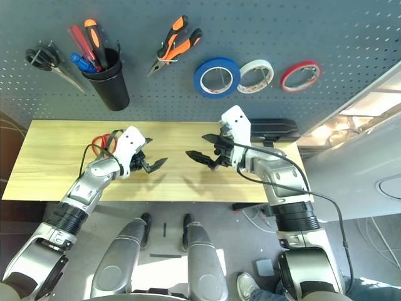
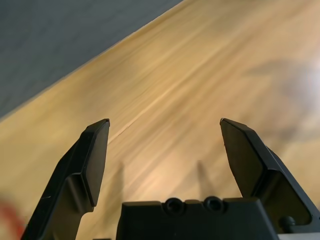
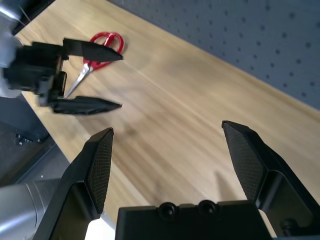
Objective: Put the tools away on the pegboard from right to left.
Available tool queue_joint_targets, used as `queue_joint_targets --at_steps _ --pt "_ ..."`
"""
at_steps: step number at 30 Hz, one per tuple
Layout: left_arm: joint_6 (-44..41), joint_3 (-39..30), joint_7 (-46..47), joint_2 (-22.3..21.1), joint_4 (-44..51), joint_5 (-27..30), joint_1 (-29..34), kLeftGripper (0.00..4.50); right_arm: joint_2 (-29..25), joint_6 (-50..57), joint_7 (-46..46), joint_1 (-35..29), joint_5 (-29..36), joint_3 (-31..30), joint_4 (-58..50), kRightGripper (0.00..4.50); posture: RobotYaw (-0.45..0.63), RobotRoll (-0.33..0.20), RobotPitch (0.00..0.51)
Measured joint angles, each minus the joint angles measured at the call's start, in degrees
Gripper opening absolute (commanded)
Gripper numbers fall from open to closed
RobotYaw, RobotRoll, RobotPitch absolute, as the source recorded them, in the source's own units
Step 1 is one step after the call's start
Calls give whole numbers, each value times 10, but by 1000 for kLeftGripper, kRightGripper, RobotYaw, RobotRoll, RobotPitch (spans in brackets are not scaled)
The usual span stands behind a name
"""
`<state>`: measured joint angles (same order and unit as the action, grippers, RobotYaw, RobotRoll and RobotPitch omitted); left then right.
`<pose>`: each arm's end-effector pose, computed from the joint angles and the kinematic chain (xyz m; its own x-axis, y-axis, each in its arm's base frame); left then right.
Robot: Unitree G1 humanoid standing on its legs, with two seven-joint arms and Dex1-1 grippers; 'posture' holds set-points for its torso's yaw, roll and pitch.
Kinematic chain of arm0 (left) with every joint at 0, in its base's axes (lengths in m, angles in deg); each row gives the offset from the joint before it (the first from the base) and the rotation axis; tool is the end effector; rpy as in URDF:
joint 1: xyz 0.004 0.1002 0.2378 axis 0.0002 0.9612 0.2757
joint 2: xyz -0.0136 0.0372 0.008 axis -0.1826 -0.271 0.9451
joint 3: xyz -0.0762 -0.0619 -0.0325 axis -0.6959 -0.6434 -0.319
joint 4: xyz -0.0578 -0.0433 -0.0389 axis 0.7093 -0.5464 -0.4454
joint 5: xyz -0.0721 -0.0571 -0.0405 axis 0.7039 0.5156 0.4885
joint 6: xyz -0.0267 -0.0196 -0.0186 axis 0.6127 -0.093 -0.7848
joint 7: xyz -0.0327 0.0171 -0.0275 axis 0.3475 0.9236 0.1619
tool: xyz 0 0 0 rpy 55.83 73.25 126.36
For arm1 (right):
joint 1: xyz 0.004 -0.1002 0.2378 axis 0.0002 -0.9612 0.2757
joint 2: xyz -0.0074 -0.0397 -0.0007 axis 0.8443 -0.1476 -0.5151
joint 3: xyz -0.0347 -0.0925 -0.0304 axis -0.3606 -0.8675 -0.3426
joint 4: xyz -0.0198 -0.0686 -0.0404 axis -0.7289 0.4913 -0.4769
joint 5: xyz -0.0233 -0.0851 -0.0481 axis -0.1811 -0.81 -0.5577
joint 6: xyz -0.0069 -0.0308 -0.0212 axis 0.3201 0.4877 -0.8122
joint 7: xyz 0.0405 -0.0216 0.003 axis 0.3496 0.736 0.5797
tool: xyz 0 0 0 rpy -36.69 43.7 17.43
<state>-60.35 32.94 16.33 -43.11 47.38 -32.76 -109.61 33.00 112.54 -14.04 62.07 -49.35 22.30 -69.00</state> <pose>0.2985 0.1595 0.0676 0.8475 -0.4545 -0.2742 0.5160 0.8265 0.2250 0.2868 -0.2136 0.1495 0.6077 0.7348 -0.3015 -0.7787 0.6259 -0.0440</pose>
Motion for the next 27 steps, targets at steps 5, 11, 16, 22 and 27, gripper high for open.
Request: queue_joint_targets --at_steps 5,11,16,22,27 --pt "-15 -84 93 12 -60 14 -30 4489 16 9 -2 10 0 -11 -1 4500 111 0 333" --pt "-29 -138 153 -3 -133 15 -73 4489 32 20 -6 27 1 -18 -2 4500 113 0 332" --pt "-31 -148 161 -4 -174 14 -93 4489 37 27 -9 31 2 -20 -13 4500 113 0 332" --pt "-30 -149 161 -4 -190 13 -97 4489 37 32 -10 31 2 -20 -13 4500 113 0 332" --pt "-7 -148 171 -8 -286 3 -151 4489 59 46 -22 41 5 -21 -34 4500 82 0 334"
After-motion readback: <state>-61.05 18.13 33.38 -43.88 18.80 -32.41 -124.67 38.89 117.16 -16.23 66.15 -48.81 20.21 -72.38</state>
